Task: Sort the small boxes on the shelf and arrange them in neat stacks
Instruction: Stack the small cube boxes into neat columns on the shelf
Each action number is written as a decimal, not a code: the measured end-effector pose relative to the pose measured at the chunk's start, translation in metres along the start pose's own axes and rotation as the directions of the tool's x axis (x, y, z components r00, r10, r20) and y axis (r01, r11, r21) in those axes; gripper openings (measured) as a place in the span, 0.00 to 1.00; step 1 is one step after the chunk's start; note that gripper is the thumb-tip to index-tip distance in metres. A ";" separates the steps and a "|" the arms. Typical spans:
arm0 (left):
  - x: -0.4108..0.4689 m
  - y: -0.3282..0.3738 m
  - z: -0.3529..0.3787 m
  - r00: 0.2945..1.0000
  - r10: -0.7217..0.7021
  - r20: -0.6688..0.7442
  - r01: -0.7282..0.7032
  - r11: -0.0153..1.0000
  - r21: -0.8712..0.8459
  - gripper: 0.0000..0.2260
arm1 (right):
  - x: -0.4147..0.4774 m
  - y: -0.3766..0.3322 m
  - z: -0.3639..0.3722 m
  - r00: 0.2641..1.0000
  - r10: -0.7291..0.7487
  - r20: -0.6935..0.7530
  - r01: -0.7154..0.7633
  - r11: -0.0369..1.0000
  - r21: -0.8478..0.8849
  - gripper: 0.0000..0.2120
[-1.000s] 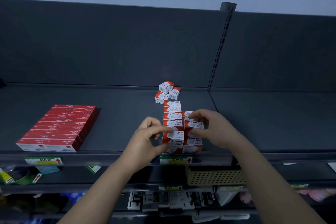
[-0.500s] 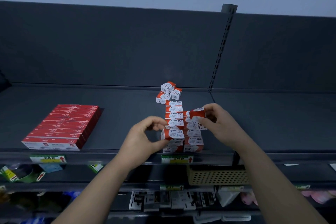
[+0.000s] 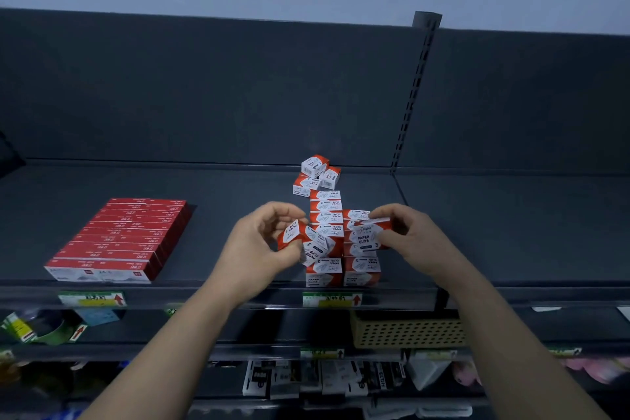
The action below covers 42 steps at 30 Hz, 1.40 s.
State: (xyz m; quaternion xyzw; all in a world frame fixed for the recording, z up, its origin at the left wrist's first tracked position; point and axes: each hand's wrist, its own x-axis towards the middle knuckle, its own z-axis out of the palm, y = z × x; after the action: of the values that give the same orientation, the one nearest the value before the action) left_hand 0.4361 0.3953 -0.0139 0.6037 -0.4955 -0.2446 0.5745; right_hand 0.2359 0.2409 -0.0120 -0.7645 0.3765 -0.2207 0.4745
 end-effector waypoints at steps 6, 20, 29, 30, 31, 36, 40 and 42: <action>0.000 0.004 -0.001 1.000 0.010 0.026 -0.009 0.999 -0.037 0.21 | -0.002 0.001 0.000 0.999 -0.031 0.019 0.032 0.997 -0.069 0.09; -0.001 -0.001 -0.003 1.000 0.013 0.002 -0.013 1.000 0.021 0.19 | 0.001 0.006 0.006 1.000 0.009 0.014 -0.007 0.993 -0.120 0.13; -0.002 -0.008 0.007 0.990 0.136 0.045 -0.143 0.952 0.270 0.14 | 0.002 0.007 0.007 1.000 0.009 0.010 -0.007 0.993 -0.117 0.13; -0.002 -0.009 0.009 0.987 0.153 0.058 -0.163 0.945 0.285 0.14 | 0.002 0.007 0.006 1.000 0.008 0.009 -0.007 0.993 -0.116 0.13; -0.001 -0.010 0.011 0.987 0.148 0.067 -0.161 0.944 0.289 0.14 | 0.002 0.007 0.006 1.000 0.009 0.009 -0.008 0.994 -0.113 0.13; 0.001 -0.017 0.019 0.989 0.116 0.088 -0.139 0.931 0.337 0.15 | 0.001 0.010 0.006 1.000 0.007 0.003 -0.007 0.995 -0.102 0.13; 0.002 -0.023 0.021 0.993 0.083 0.079 -0.105 0.936 0.335 0.16 | 0.000 0.010 0.007 1.000 0.006 -0.003 -0.006 0.995 -0.096 0.13; 0.003 -0.024 0.021 0.995 0.073 0.068 -0.091 0.938 0.333 0.16 | -0.001 0.009 0.008 1.000 0.004 -0.011 -0.005 0.996 -0.089 0.13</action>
State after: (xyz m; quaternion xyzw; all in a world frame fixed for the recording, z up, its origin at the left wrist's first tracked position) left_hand 0.4267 0.3798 -0.0405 0.6647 -0.5703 -0.1489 0.4591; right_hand 0.2378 0.2437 -0.0233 -0.7829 0.3902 -0.2066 0.4384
